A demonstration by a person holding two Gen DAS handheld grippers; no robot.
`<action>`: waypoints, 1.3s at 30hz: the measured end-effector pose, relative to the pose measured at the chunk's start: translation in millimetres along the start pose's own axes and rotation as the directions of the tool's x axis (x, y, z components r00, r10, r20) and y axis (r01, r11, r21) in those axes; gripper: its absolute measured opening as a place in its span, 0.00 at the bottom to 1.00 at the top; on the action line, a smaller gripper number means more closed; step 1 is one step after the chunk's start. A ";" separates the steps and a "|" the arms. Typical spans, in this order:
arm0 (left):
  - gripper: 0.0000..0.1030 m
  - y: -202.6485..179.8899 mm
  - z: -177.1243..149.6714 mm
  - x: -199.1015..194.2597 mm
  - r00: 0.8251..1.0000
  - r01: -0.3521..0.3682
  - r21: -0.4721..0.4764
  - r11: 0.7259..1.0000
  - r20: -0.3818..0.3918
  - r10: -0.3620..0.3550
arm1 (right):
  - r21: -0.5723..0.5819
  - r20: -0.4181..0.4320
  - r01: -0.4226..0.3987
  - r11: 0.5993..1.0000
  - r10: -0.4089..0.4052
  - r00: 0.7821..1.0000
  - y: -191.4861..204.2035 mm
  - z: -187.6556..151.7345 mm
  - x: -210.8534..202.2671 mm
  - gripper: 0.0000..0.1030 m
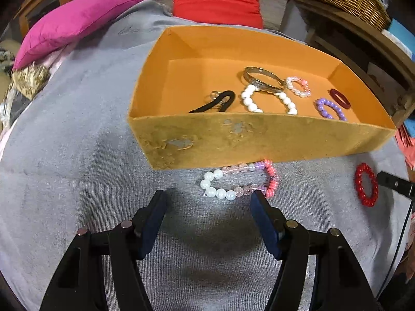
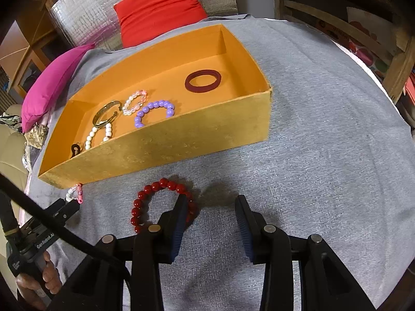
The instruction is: Organize jewelry
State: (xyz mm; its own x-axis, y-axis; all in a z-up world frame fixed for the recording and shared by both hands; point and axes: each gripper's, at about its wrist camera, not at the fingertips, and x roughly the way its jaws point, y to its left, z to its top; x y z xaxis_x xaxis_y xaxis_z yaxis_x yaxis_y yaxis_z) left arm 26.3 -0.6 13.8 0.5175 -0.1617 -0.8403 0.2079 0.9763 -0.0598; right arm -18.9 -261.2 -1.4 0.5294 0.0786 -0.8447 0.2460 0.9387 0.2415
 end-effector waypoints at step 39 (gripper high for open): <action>0.22 -21.7 -9.7 -15.1 0.993 0.120 0.057 0.991 -0.017 -0.119 | -0.131 0.025 -0.015 0.991 0.019 1.000 24.8 -1.4 12.2 0.19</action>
State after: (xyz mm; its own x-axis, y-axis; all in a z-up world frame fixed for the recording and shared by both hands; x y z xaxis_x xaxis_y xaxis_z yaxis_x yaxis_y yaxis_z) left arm 5.9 -17.9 22.5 0.4746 -0.2747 -0.8363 0.3153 0.9401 -0.1298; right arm -7.5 -236.6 -6.4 0.5542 0.0875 -0.8278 0.1294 0.9733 0.1895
